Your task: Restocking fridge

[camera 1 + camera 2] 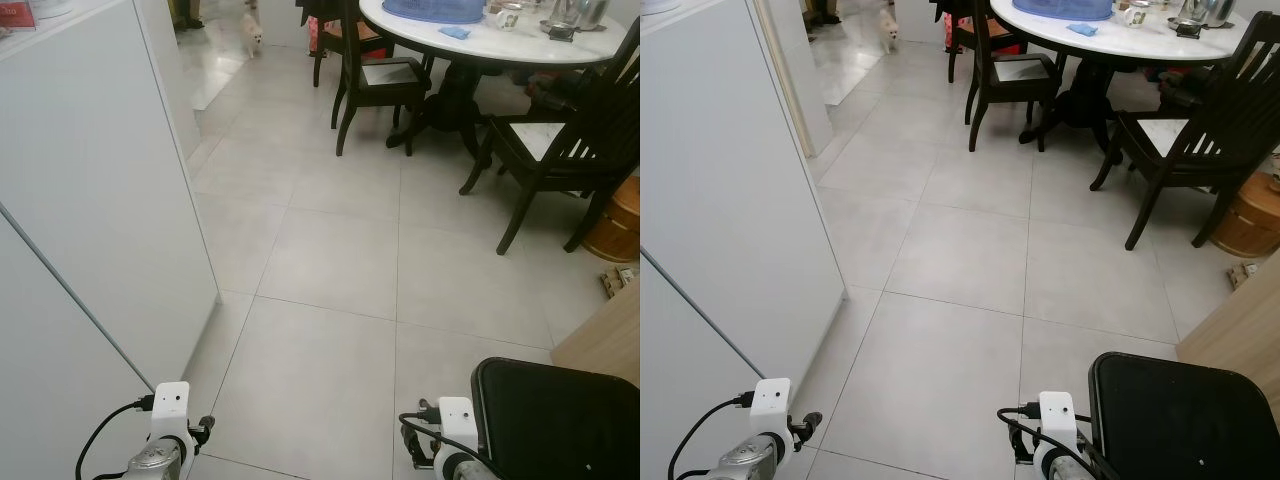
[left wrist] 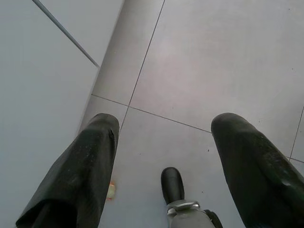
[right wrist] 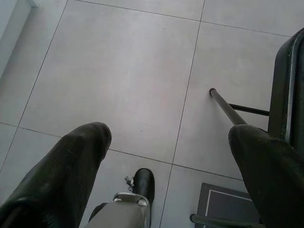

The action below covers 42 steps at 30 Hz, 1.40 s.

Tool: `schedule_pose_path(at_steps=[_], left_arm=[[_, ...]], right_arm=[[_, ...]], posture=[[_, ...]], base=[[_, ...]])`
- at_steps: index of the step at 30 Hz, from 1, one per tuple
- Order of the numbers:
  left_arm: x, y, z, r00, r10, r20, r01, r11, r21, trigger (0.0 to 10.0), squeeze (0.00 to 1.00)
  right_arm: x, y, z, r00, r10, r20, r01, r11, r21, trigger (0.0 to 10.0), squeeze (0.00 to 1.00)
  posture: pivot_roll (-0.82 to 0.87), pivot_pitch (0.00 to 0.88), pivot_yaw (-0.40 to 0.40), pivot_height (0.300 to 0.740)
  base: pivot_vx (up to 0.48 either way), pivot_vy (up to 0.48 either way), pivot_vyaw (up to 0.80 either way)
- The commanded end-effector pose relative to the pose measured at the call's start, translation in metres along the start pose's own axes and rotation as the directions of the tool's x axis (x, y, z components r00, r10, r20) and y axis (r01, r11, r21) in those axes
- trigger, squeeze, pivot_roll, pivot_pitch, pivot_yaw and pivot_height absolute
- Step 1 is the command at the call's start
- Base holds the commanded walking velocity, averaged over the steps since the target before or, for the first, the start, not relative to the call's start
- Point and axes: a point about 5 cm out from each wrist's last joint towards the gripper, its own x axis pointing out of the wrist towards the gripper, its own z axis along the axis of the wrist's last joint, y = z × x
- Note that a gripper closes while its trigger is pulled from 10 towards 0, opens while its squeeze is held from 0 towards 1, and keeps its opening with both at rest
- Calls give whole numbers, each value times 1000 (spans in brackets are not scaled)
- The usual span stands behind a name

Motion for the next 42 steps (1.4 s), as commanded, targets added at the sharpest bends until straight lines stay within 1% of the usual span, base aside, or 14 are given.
schedule_pose_path(at_steps=[1, 3, 4, 5, 7, 9, 10, 13, 16, 22, 29, 42], left_arm=[[-4, -23, -27, 977, -141, -160, 139, 990, -24, 10000, 0], [-4, -22, -26, 977, -145, -154, 143, 989, -25, 10000, 0], [-3, -20, -24, 977, -146, -154, 143, 989, -25, 10000, 0], [-3, -19, -23, 977, -147, -153, 145, 989, -18, 10000, 0], [-3, -18, -22, 978, -147, -150, 147, 989, -12, 10000, 0], [-3, -16, -21, 979, -143, -145, 140, 990, -30, 10000, 0], [-3, -15, -20, 979, -144, -142, 140, 989, -40, 10000, 0], [-2, -16, -18, 980, -142, -140, 138, 990, -35, 10000, 0], [-1, -20, -15, 979, -141, -145, 141, 990, -13, 10000, 0], [1, -27, -10, 979, -148, -139, 148, 989, -7, 10000, 0], [0, -22, -14, 980, -137, -143, 137, 990, -8, 10000, 0], [0, -21, -14, 980, -135, -145, 136, 991, -6, 10000, 0]], right_arm=[[4, -22, 14, 992, -59, -109, 79, 980, 183, 10000, 0], [4, -22, 14, 992, -61, -113, 80, 981, 175, 10000, 0], [7, -16, 24, 995, -54, -87, 69, 981, 182, 10000, 0], [9, -13, 30, 996, -54, -73, 67, 979, 192, 10000, 0], [10, -12, 34, 996, -58, -62, 69, 978, 199, 10000, 0], [11, -11, 39, 997, -62, -47, 71, 975, 212, 10000, 0], [11, -11, 40, 997, -59, -45, 67, 977, 204, 10000, 0], [11, -10, 40, 997, -56, -50, 64, 979, 194, 10000, 0], [12, -10, 43, 997, -67, -48, 76, 974, 216, 10000, 0], [13, -7, 46, 997, -62, -44, 70, 972, 223, 10000, 0], [14, -5, 47, 997, -61, -48, 70, 974, 214, 10000, 0], [14, -5, 46, 997, -64, -53, 74, 972, 224, 10000, 0]], posture=[[-158, 0, -48, 740], [-157, 0, -43, 740], [-167, 0, -36, 740], [-175, 0, -30, 740], [-177, 0, -29, 740], [-173, 0, -28, 740], [-173, 0, -26, 740], [-179, 12, -17, 740], [-185, 11, -2, 740], [-181, 6, 6, 740], [-184, 5, 6, 740], [-183, 10, 4, 740]], base=[[0, 0, 0], [0, 0, 0], [0, 0, 0], [0, 0, 0], [0, 0, 0], [0, 0, 0], [0, 0, 0], [0, 0, 0], [0, 0, 0], [0, 0, 0], [0, 0, 0], [0, 0, 0]])
